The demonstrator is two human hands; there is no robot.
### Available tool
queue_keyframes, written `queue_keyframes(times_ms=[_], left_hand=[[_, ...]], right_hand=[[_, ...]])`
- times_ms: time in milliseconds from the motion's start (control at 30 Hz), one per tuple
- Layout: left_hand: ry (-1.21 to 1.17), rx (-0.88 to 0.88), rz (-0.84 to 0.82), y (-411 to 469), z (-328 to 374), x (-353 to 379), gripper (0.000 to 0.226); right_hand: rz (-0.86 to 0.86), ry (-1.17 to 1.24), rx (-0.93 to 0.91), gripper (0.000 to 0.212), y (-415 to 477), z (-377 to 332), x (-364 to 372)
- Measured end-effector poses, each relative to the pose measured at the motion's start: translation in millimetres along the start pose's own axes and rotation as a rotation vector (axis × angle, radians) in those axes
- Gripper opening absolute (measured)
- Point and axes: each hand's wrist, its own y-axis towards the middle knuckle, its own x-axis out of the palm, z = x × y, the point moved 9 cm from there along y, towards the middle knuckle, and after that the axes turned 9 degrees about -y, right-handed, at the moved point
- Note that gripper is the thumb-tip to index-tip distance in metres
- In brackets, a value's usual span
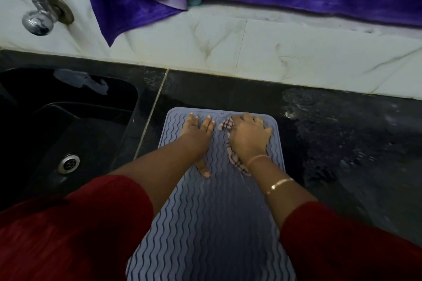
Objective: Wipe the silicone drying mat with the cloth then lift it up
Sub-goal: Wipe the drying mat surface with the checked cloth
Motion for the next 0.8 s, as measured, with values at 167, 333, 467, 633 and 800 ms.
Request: queue_keyframes(times_ms=[167, 333, 467, 633, 800], left_hand=[[-0.023, 0.012, 0.016, 2.1, -1.4, 1.9, 0.146], [-0.058, 0.035, 0.024, 3.0, -3.4, 3.6, 0.145], [-0.064, 0.047, 0.026, 4.3, -3.0, 3.3, 0.146], [-0.065, 0.034, 0.022, 6.5, -5.4, 5.0, 0.148], [-0.056, 0.044, 0.038, 6.1, -4.4, 4.2, 0.148]], right_hand=[[-0.005, -0.059, -0.007, 0.039, 5.6, -6.9, 1.3], [0.012, -0.036, -0.059, 0.039, -46.1, -4.7, 4.3], [0.075, 0.009, -0.013, 0.039, -5.5, 4.0, 2.2], [0.019, -0.033, -0.027, 0.041, 31.4, -1.4, 2.4], [0.006, -0.081, -0.136, 0.058, -47.7, -8.3, -1.5]])
